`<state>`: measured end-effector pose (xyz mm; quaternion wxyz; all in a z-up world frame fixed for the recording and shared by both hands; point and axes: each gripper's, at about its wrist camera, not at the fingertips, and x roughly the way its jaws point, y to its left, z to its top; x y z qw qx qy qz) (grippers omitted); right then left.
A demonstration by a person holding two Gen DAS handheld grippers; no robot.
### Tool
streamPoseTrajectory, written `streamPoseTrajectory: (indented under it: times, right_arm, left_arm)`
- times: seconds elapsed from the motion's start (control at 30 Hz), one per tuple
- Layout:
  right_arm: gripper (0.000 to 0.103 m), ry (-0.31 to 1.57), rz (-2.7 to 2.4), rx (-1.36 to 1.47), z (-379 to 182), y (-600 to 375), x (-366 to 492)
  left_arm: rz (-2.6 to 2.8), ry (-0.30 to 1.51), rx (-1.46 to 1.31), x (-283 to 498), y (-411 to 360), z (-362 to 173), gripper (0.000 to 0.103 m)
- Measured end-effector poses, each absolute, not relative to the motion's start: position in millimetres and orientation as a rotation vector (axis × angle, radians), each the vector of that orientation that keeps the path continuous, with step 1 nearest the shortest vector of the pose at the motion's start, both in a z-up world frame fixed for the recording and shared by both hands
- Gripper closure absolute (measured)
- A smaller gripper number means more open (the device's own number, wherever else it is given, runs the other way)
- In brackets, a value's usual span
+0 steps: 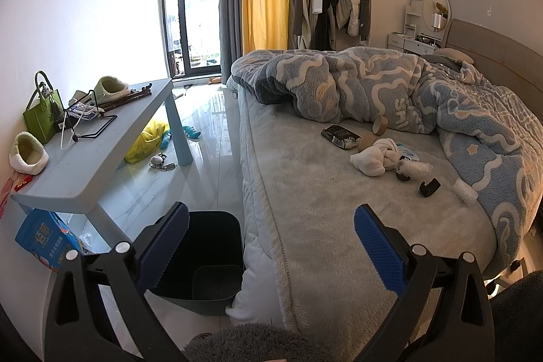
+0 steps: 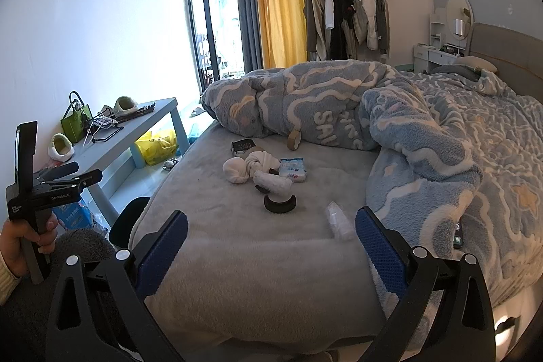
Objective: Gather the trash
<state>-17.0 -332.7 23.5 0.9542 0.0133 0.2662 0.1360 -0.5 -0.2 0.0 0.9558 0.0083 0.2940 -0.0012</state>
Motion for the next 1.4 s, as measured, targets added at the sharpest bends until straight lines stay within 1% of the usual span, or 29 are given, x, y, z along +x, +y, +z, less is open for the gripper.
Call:
streamPoseTrajectory:
  times: [1.03, 1.23, 1.4]
  right_arm:
    - [0.003, 0.545, 0.276, 0.028, 21.9, -333.3, -17.2]
    - [0.003, 0.546, 0.276, 0.026, 23.0, -333.9, -17.4]
    - [0.003, 0.583, 0.269, 0.000, 21.9, -330.3, -13.5]
  left_arm:
    - [0.004, 0.608, 0.013, -3.4, -1.5, 1.8, 0.003]
    - [-0.012, 0.599, 0.005, 2.0, 1.9, -4.4, 0.003]
    - [-0.043, 0.609, -0.003, -0.7, 0.6, -0.6, 0.003]
